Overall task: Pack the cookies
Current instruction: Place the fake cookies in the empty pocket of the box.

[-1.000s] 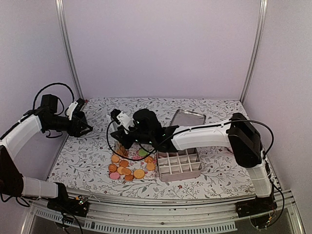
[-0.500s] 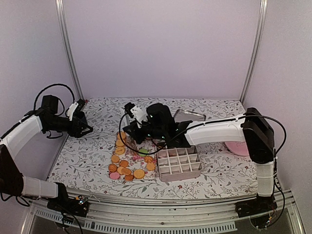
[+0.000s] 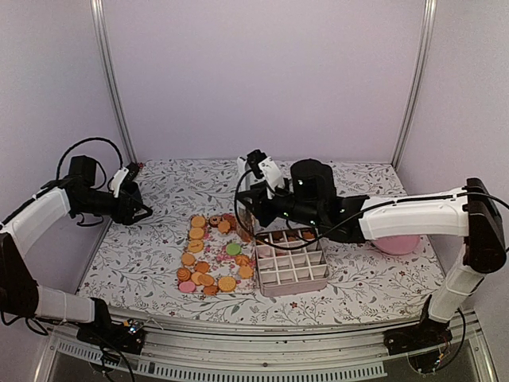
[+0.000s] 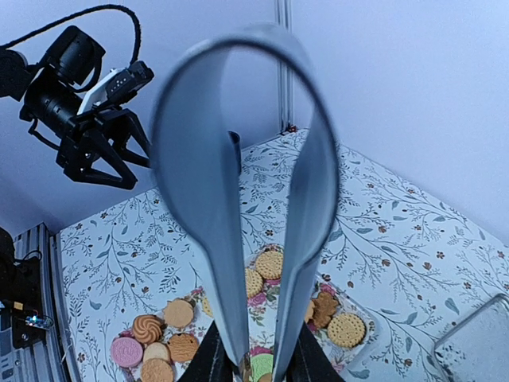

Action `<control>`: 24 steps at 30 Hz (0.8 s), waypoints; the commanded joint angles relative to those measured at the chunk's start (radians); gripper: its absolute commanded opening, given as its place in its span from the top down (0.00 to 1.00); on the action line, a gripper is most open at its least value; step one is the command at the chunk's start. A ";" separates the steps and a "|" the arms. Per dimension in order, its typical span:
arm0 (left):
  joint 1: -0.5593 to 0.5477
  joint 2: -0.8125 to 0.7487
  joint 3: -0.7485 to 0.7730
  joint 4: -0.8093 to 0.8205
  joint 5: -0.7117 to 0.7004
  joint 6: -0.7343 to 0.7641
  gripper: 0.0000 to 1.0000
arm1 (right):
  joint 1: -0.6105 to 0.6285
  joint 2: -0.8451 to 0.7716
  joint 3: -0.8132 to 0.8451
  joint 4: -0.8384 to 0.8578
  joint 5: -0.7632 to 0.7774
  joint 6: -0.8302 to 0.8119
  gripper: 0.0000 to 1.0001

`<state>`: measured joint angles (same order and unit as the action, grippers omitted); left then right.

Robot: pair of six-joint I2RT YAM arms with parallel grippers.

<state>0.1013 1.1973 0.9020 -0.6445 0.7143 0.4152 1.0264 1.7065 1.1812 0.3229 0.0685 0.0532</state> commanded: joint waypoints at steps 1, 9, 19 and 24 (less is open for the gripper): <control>0.003 -0.001 0.013 0.008 0.014 0.003 0.33 | -0.020 -0.143 -0.073 0.018 0.034 0.013 1.00; 0.003 -0.001 0.030 -0.011 0.011 0.011 0.33 | -0.049 -0.295 -0.220 -0.025 0.071 0.040 1.00; 0.003 -0.002 0.043 -0.019 0.007 0.016 0.33 | -0.168 -0.500 -0.385 -0.104 0.103 0.013 1.00; 0.002 0.001 0.045 -0.020 0.003 0.017 0.33 | -0.219 -0.538 -0.425 -0.128 0.081 0.004 1.00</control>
<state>0.1013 1.1973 0.9207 -0.6567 0.7166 0.4194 0.8371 1.2060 0.7860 0.2012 0.1520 0.0673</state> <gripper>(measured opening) 0.669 0.223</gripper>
